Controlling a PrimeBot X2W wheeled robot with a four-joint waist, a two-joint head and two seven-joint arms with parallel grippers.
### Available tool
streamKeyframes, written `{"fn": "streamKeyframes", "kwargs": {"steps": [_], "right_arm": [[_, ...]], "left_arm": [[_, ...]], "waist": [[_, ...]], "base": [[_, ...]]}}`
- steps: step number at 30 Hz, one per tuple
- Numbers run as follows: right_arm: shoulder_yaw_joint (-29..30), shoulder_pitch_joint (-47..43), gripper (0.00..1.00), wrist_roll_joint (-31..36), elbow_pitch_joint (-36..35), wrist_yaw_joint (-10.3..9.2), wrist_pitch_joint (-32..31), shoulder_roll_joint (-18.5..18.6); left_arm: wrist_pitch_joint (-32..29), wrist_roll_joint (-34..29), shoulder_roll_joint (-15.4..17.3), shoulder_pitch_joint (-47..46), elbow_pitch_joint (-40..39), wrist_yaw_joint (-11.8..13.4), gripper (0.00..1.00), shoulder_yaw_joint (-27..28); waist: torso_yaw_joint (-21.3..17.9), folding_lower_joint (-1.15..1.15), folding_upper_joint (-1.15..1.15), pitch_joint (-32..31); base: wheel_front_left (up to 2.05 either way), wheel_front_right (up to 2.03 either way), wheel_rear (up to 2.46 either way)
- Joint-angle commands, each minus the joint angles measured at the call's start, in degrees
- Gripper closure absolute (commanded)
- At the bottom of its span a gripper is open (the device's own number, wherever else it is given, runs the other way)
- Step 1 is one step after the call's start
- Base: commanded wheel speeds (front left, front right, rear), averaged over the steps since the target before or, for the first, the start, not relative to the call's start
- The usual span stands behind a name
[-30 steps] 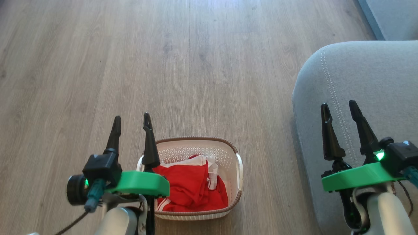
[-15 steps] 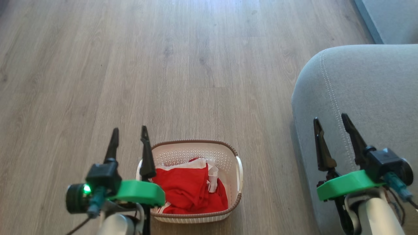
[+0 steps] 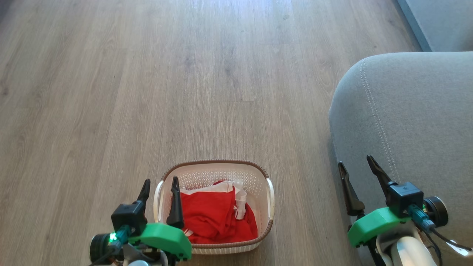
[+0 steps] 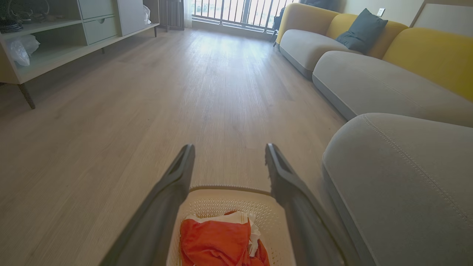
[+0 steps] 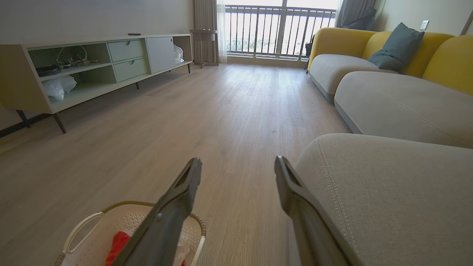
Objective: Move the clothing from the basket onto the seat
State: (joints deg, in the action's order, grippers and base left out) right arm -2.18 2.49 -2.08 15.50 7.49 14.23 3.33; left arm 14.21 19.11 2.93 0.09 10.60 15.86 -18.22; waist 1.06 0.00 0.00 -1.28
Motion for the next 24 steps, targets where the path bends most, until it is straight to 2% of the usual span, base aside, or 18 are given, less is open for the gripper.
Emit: {"fn": "streamKeyframes", "kwargs": {"steps": [1, 24], "right_arm": [[-1.40, 1.59, 0.00, -0.32, -1.48, 0.00, 0.77, 0.75], [-2.16, 1.85, 0.00, 0.39, -1.16, 0.00, 0.77, 1.38]], "left_arm": [[0.79, 0.18, -0.04, -2.43, -1.68, 0.07, 0.00, 2.32], [0.79, -0.15, -0.05, -2.00, -0.97, -1.29, 0.00, 2.01]], "waist": [[0.01, 0.00, 0.00, 0.02], [-0.09, 0.00, 0.00, 0.32]], "base": [[0.00, 0.00, 0.00], [0.00, 0.00, 0.00]]}}
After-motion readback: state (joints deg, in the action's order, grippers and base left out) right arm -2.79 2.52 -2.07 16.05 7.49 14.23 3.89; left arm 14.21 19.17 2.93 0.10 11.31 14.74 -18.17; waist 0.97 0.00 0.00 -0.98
